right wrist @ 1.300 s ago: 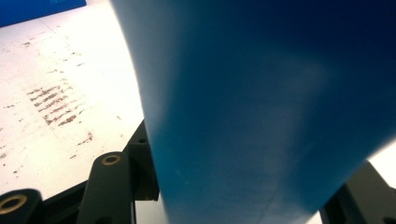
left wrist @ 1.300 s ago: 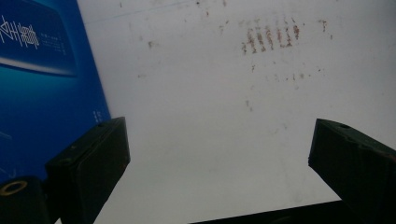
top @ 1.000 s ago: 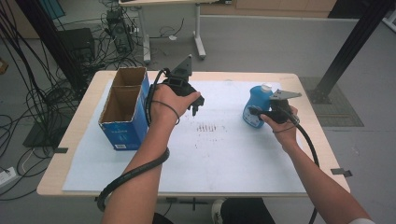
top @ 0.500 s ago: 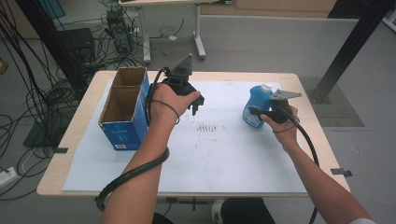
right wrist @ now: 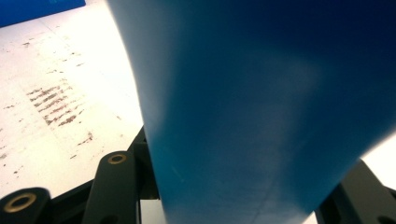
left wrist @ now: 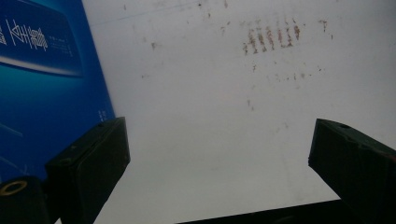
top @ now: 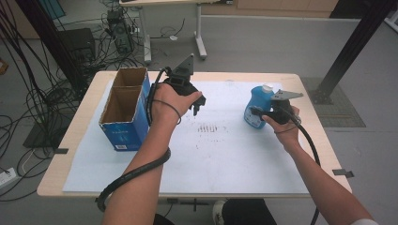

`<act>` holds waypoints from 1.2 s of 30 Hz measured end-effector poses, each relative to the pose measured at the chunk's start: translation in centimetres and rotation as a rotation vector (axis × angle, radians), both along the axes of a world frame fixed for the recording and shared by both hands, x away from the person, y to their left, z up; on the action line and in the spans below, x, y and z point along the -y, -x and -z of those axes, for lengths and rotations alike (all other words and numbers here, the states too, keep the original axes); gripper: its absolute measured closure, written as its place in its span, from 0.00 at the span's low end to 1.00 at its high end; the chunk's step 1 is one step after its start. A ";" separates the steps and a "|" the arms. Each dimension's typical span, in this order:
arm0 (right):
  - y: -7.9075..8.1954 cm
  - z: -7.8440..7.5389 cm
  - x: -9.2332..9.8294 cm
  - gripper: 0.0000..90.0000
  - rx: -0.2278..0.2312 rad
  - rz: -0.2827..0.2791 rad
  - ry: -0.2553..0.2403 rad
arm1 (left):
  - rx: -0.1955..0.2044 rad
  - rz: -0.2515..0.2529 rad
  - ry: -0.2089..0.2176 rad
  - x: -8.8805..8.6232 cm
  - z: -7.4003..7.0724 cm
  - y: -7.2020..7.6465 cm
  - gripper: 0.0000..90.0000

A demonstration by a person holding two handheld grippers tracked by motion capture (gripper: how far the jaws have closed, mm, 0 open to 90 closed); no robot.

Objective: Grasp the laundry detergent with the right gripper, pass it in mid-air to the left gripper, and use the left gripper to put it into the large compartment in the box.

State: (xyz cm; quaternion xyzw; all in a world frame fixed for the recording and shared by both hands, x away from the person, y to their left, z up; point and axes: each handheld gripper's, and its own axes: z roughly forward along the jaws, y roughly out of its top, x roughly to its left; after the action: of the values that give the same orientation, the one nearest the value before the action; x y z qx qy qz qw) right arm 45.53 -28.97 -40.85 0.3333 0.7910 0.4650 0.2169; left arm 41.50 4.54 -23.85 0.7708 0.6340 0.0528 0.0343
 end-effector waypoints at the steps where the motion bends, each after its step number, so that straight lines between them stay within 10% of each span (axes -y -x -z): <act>1: 0.0 0.0 0.0 0.50 -0.001 0.000 -0.001 | -0.002 0.000 0.000 0.0 0.0 0.0 0.06; 36: 0.1 0.0 -0.1 0.50 0.000 0.004 0.005 | -0.006 0.004 -0.009 0.1 -0.2 0.0 0.06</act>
State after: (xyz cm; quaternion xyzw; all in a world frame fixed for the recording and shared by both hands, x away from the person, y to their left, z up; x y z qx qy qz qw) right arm 45.44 -28.86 -40.81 0.3342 0.7916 0.4624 0.2186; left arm 41.53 4.45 -23.67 0.7722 0.6324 0.0533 0.0290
